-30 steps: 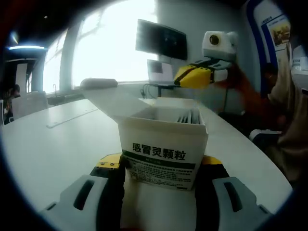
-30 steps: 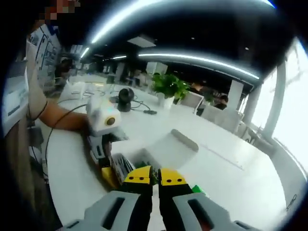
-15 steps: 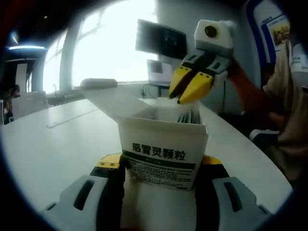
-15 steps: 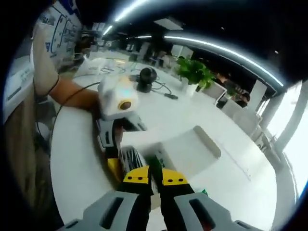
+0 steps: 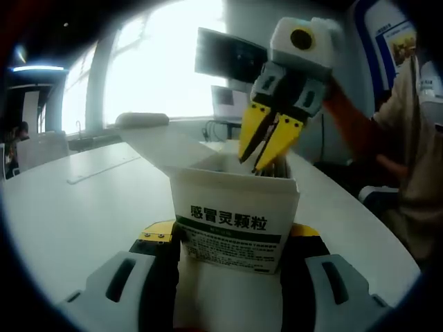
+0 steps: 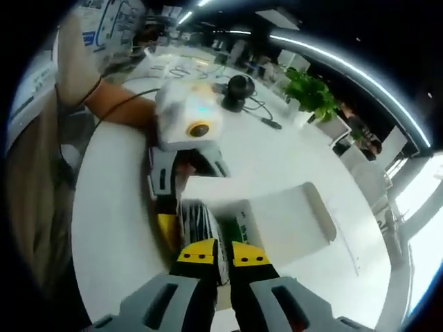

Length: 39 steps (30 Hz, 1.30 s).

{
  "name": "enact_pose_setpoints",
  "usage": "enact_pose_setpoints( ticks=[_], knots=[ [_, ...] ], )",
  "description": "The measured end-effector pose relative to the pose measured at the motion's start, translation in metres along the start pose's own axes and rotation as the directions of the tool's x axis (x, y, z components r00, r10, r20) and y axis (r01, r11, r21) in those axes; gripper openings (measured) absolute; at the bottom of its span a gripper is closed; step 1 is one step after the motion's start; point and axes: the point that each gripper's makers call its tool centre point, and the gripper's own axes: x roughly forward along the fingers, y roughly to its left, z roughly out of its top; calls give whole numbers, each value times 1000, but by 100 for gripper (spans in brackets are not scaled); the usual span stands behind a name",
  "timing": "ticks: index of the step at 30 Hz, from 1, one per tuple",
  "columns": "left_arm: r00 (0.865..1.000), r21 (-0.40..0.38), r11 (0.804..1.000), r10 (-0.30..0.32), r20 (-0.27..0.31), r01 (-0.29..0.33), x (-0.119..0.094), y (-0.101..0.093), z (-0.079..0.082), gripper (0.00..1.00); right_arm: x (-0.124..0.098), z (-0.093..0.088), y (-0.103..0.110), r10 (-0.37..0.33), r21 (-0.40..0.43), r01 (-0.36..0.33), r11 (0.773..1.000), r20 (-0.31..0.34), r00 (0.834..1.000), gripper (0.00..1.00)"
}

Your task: Take out ganmaoling bag from box put it on table

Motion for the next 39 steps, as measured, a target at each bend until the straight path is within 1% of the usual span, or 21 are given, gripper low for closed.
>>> enact_pose_setpoints(
  ticks=[9,16,19,22,25,27,30,32,39],
  knots=[
    [1000,1,1000,0,0,0,0,0,0,50,1,1,5,35,-58,-37,998,-34,999,2],
    [1000,1,1000,0,-1,0,0,0,0,50,4,1,7,71,-96,-77,992,-69,995,2],
    [1000,2,1000,-1,-1,1,0,0,0,50,7,-2,7,85,-88,-93,992,-91,992,1],
    [1000,1,1000,-1,-1,1,0,0,0,50,12,-5,3,76,-79,-86,993,-114,991,2],
    [1000,1,1000,-1,-1,1,0,0,0,50,16,-7,3,76,-76,-86,993,-125,989,2],
    [1000,0,1000,-1,-1,1,0,0,0,50,19,-7,0,61,-77,-72,994,-131,989,2],
    [1000,1,1000,-1,-1,1,0,0,0,50,24,-12,0,58,-82,-71,994,-154,986,1],
    [1000,1,1000,-1,-1,1,-1,0,0,50,27,-15,-1,54,-61,-65,996,-167,984,0],
    [1000,0,1000,-1,-1,1,-1,0,0,50,29,-16,-1,55,-40,-61,997,-148,987,0]
  ],
)
